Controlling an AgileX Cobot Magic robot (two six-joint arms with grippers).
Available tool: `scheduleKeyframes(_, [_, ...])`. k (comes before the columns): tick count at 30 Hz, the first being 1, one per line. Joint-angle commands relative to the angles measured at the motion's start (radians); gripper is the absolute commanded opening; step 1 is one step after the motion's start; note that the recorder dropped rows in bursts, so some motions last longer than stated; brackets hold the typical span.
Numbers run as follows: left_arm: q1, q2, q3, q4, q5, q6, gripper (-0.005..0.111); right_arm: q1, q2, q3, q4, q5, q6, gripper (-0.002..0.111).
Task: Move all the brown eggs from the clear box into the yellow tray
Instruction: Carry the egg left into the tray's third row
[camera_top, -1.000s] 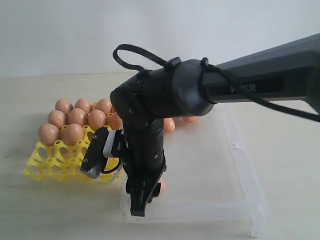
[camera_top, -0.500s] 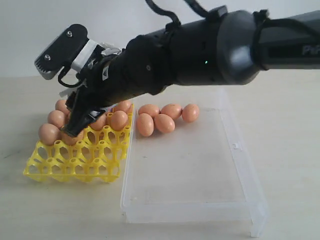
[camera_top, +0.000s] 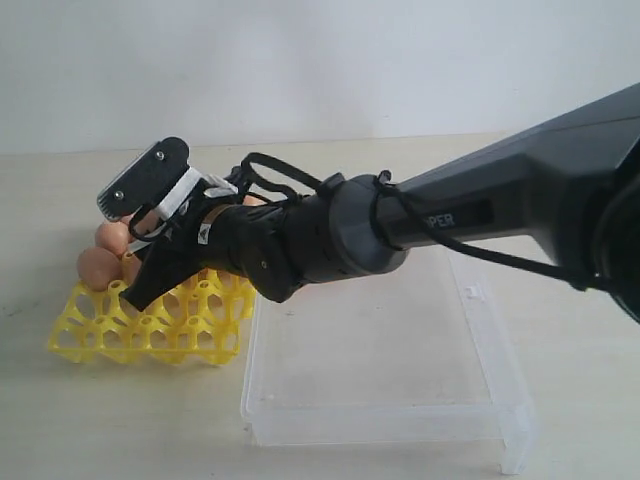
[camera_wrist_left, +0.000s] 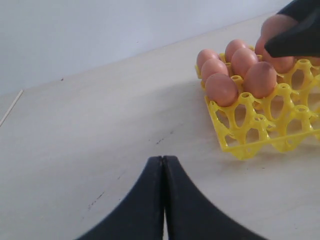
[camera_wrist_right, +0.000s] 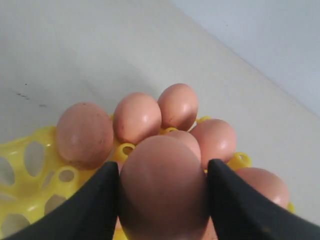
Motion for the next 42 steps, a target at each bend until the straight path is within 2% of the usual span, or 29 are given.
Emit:
scheduleKeyframes(1, [-0.004, -0.006, -0.004, 0.0, -0.008, -0.005, 0.0, -0.005, 0.024, 0.0, 0.007, -0.064, 0.034, 0.0])
scheduleKeyframes(10, [-0.004, -0.006, -0.004, 0.0, -0.008, -0.005, 0.0, -0.032, 0.037, 0.0, 0.007, -0.083, 0.127, 0.002])
scheduleKeyframes(12, [-0.004, -0.006, -0.004, 0.0, -0.008, -0.005, 0.0, -0.035, 0.037, 0.0, -0.002, -0.083, 0.19, 0.01])
scheduleKeyframes(13, [-0.004, -0.006, -0.004, 0.0, -0.008, -0.005, 0.0, -0.035, 0.037, 0.0, -0.002, -0.08, 0.224, 0.018])
scheduleKeyframes(15, [-0.004, -0.006, -0.004, 0.0, -0.008, -0.005, 0.0, -0.035, 0.037, 0.0, -0.035, -0.073, 0.284, 0.024])
scheduleKeyframes(20, [-0.004, -0.006, -0.004, 0.0, -0.008, -0.005, 0.0, -0.035, 0.037, 0.0, -0.044, -0.035, 0.3, 0.025])
scheduleKeyframes(22, [-0.004, -0.006, -0.004, 0.0, -0.008, -0.005, 0.0, -0.035, 0.037, 0.0, -0.044, -0.029, 0.3, 0.036])
scheduleKeyframes(25, [-0.004, -0.006, -0.004, 0.0, -0.008, -0.005, 0.0, -0.035, 0.037, 0.0, -0.044, -0.028, 0.3, 0.062])
scheduleKeyframes(27, [-0.004, -0.006, -0.004, 0.0, -0.008, -0.005, 0.0, -0.035, 0.037, 0.0, -0.044, -0.022, 0.3, 0.067])
scheduleKeyframes(29, [-0.004, -0.006, -0.004, 0.0, -0.008, -0.005, 0.0, -0.035, 0.028, 0.0, -0.044, 0.003, 0.298, 0.067])
scheduleKeyframes(34, [-0.004, -0.006, -0.004, 0.0, -0.008, -0.005, 0.0, -0.037, -0.075, 0.0, -0.044, 0.196, 0.232, 0.066])
scheduleKeyframes(38, [-0.004, -0.006, -0.004, 0.0, -0.008, -0.005, 0.0, -0.05, -0.227, 0.0, -0.116, 0.487, 0.168, 0.065])
scheduleKeyframes(40, [-0.004, -0.006, -0.004, 0.0, -0.008, -0.005, 0.0, -0.069, -0.291, 0.0, -0.178, 0.647, 0.226, 0.065])
scheduleKeyframes(42, [-0.004, -0.006, -0.004, 0.0, -0.008, -0.005, 0.0, -0.101, -0.327, 0.0, -0.287, 0.792, 0.39, 0.064])
